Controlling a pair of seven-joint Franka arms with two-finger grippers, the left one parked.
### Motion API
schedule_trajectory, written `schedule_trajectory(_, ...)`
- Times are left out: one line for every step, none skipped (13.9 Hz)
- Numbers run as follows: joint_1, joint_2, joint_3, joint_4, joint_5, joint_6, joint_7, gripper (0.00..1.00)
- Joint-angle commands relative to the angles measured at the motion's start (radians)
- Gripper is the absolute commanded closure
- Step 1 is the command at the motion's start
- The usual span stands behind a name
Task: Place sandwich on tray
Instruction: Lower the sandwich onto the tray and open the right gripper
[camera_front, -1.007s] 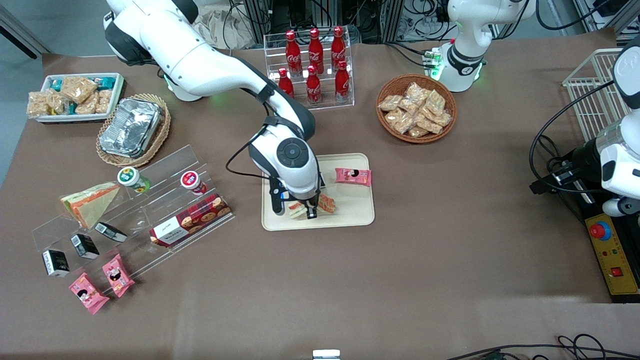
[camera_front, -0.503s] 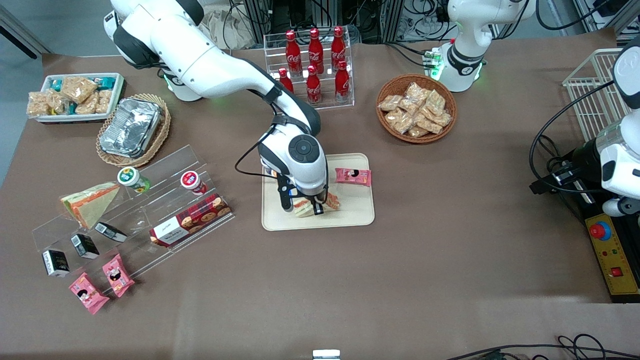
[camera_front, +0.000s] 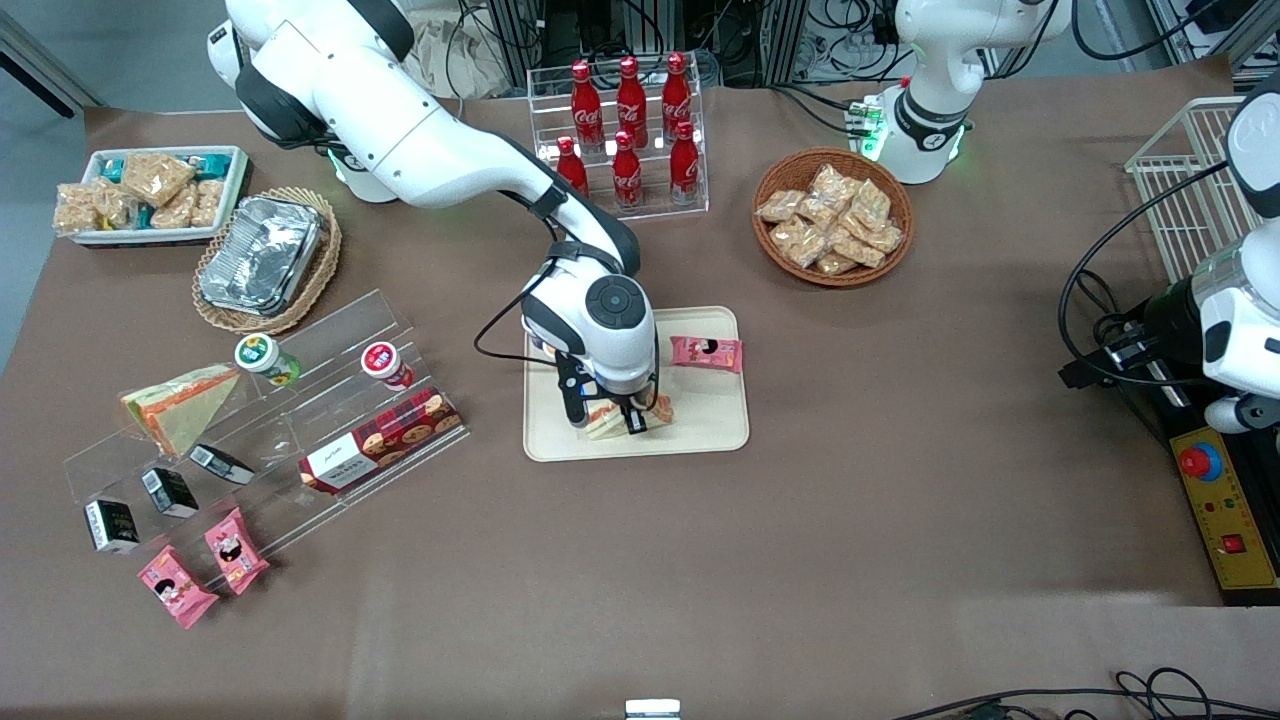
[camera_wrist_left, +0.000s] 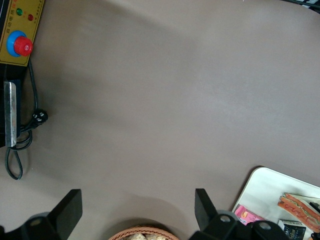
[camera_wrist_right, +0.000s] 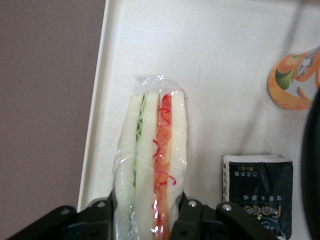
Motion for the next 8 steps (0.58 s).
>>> schedule_trajectory(-0.005, 0.004, -0.003, 0.014, -0.035, 0.009, 0.027, 0.02)
schedule_trajectory(-0.011, -0.009, -0.001, 0.018, -0.034, 0.009, 0.018, 0.02)
schedule_trajectory(-0.021, -0.021, 0.000, 0.018, -0.029, 0.006, 0.013, 0.02)
schedule_trajectory(-0.035, -0.030, 0.005, 0.018, -0.021, 0.001, -0.007, 0.02)
schedule_trajectory(-0.038, -0.044, 0.007, 0.018, -0.014, -0.005, -0.024, 0.02)
schedule_trajectory(-0.040, -0.053, 0.007, 0.018, -0.008, -0.006, -0.028, 0.02)
schedule_trajectory(-0.043, -0.068, 0.007, 0.018, -0.006, -0.011, -0.039, 0.02)
schedule_trajectory(-0.054, -0.087, 0.010, 0.018, -0.001, -0.032, -0.059, 0.02)
